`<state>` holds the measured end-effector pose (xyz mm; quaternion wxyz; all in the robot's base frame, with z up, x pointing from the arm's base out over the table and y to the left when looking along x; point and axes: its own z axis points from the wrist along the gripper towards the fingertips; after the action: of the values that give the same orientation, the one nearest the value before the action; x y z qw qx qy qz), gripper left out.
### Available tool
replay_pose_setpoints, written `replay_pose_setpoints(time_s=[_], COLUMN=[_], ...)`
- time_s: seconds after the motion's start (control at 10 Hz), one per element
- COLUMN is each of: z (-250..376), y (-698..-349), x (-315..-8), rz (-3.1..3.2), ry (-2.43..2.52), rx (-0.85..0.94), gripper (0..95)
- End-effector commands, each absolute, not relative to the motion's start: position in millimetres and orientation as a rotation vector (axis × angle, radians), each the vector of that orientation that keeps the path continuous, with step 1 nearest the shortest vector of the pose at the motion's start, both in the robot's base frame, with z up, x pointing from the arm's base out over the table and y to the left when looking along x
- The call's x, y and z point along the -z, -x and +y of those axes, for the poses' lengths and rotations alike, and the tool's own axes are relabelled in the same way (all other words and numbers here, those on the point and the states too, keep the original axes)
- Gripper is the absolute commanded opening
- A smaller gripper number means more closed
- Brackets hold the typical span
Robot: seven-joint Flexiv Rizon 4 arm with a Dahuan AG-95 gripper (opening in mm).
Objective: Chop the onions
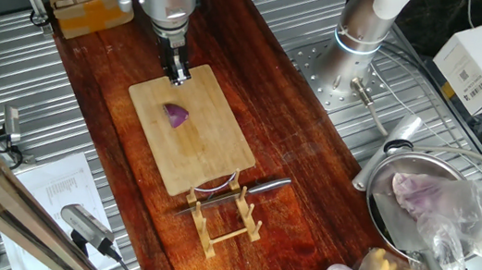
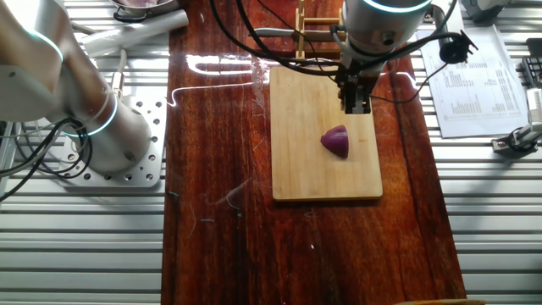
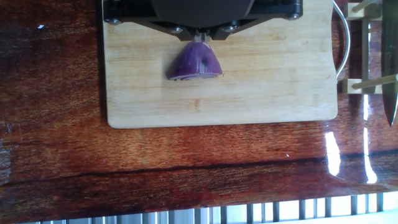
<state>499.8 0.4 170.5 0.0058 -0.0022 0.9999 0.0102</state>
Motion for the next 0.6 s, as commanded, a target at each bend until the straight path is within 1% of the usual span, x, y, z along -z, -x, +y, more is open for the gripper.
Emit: replay_pose_setpoints(time_s=[0.1,0.3,0.6], z=[0.1,0.1,3.9], y=[-499.6,-499.6,-499.9], x=[-170.4,-170.4,-168.7], rz=[3.130,3.130,3.135], ry=[0.008,0.012,0.003], rx=[-0.012,0.088,0.052], gripper=[0.0,0.0,0.0])
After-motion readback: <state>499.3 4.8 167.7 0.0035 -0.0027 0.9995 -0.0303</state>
